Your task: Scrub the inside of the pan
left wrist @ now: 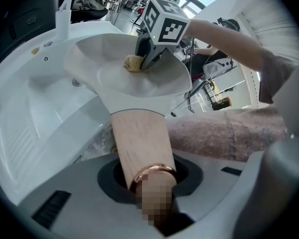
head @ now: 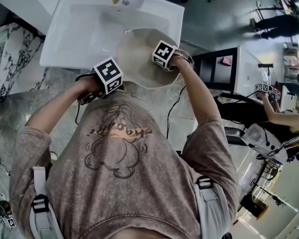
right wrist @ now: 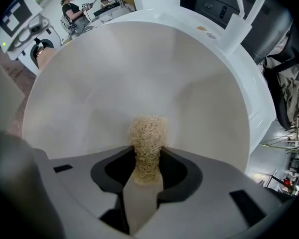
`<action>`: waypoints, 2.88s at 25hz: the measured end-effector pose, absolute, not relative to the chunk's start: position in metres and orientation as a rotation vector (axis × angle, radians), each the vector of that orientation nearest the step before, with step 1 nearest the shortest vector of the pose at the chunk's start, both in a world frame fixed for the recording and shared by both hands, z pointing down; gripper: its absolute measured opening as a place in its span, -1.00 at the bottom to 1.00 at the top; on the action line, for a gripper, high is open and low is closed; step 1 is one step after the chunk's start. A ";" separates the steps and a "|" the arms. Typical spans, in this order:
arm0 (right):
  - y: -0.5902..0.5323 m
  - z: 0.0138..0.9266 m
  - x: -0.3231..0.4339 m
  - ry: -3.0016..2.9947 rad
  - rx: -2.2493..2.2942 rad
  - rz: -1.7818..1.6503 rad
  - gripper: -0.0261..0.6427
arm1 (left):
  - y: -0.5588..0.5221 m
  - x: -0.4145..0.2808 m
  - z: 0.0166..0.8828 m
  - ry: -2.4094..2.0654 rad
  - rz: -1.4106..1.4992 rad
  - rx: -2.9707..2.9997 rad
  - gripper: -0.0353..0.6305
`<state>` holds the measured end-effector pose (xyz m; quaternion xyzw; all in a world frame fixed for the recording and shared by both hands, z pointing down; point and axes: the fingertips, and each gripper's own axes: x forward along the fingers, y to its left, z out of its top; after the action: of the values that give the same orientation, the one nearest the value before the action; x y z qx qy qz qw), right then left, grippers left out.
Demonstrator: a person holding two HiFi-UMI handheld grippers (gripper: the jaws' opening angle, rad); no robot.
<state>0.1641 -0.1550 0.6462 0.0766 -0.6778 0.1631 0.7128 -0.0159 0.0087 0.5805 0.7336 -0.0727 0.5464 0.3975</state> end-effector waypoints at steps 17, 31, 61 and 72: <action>-0.079 0.629 0.127 -1.597 -0.064 0.465 -0.46 | 0.013 -0.013 0.580 -0.167 1.371 1.851 -0.56; -0.068 0.623 0.064 -1.768 -0.103 0.586 -0.46 | 0.027 -0.010 0.586 -0.124 1.441 1.854 -0.53; -0.196 0.648 0.062 -1.818 0.440 0.295 -0.46 | 0.015 -0.008 0.585 -0.166 1.259 1.825 -0.60; -0.203 0.649 0.116 -1.690 0.482 0.327 -0.46 | 0.012 -0.009 0.585 -0.151 1.263 1.825 -0.60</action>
<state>0.1160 -0.2027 0.6494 0.2102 -0.7368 0.1426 0.6266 -0.0091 0.0125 0.5847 0.7358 -0.0609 0.5089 0.4426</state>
